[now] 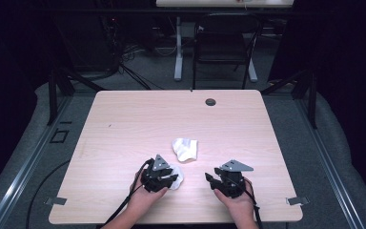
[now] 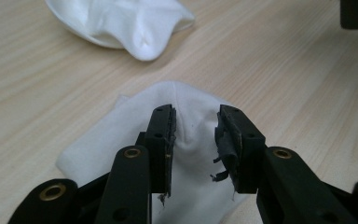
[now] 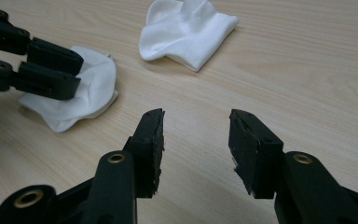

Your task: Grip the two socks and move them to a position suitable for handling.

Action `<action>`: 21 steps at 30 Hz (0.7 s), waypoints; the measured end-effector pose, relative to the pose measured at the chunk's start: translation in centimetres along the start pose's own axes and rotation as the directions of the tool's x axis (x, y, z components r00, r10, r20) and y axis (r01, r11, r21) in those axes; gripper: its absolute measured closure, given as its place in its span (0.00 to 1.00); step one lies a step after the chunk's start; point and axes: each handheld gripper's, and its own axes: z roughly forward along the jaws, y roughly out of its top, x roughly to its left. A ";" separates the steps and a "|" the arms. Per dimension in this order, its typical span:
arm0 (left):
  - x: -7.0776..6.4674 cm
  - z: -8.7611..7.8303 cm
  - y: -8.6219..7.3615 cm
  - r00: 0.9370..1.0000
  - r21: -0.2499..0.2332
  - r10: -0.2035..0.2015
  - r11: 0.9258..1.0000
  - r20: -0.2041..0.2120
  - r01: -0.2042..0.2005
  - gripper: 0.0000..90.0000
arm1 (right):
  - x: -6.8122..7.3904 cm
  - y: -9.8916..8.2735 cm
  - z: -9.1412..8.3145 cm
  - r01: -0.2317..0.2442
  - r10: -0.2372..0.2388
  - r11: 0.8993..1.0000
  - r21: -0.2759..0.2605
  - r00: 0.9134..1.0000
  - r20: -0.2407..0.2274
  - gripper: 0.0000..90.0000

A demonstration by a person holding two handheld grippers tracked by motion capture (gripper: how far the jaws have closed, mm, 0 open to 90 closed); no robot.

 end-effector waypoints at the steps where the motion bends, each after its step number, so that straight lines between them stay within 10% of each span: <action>1: 0.0 0.1 0.0 1.000 0.011 0.001 1.000 0.000 -0.001 0.76 | 0.0 0.0 0.0 0.000 0.000 1.000 -0.002 1.000 -0.001 0.61; 6: 0.1 0.1 -0.1 1.000 0.008 -0.021 1.000 0.009 0.021 0.95 | 0.0 0.0 0.1 0.003 -0.003 1.000 0.005 1.000 -0.005 0.61; 13: -0.2 -1.3 0.1 0.997 -0.058 -0.053 0.997 0.057 0.056 0.97 | 0.7 0.1 0.5 0.019 -0.019 1.000 0.009 1.000 -0.019 0.62; 21: 0.6 -3.3 0.0 0.992 -0.111 -0.081 0.990 0.097 0.092 0.97 | 3.4 0.8 2.3 0.094 -0.086 0.994 0.064 0.990 -0.115 0.92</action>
